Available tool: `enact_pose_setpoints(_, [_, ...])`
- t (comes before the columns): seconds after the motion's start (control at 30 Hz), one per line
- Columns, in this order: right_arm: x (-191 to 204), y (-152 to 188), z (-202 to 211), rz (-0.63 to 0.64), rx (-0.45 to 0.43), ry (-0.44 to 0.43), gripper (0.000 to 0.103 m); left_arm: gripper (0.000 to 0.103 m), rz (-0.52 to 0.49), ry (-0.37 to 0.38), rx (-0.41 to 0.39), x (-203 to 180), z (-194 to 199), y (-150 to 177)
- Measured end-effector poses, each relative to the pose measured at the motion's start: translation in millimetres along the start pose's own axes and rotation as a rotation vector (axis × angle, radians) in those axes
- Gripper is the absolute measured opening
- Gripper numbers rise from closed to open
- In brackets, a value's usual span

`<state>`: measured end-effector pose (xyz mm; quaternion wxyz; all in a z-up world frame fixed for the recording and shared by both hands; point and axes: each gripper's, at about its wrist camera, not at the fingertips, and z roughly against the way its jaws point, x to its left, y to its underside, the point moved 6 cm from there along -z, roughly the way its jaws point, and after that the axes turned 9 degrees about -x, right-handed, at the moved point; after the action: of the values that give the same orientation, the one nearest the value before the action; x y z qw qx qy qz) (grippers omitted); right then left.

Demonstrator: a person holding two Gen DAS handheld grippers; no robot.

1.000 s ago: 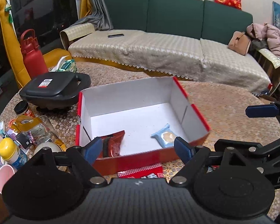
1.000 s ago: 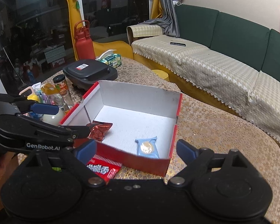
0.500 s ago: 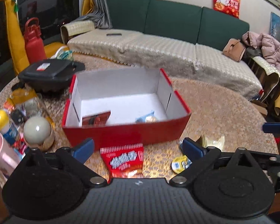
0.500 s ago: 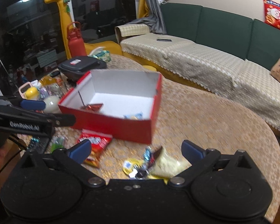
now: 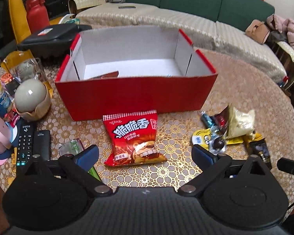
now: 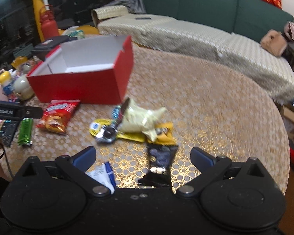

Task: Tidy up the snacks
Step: 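Grasp the red chip bag with the left tool while the right tool grasps the black candy packet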

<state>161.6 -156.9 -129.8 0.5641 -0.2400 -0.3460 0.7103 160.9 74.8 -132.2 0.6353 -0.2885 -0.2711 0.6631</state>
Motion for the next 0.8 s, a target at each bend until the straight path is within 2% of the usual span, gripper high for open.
enact_pose_setpoints(0.27, [-16.3,20.0,-36.1,-0.033,0.071,0.057,0.097,0.101,-0.033,-0.049,0.047,4.6,-37.1,5.5])
enact_pose_setpoints(0.53, [-18.3,24.2,-63.1,-0.039,0.120,0.072,0.089,0.101,-0.006,-0.098,0.112,18.6,-77.2,5.3])
enact_pose_setpoints(0.73, [-18.7,28.4,-75.8,-0.038,0.152,0.074,0.080,0.100,0.022,-0.095,0.153,21.6,-94.2,4.3])
enact_pose_setpoints(0.8, [-17.6,30.0,-78.3,-0.035,0.160,0.070,0.073,0.094,0.014,-0.097,0.165,19.2,-98.3,4.0])
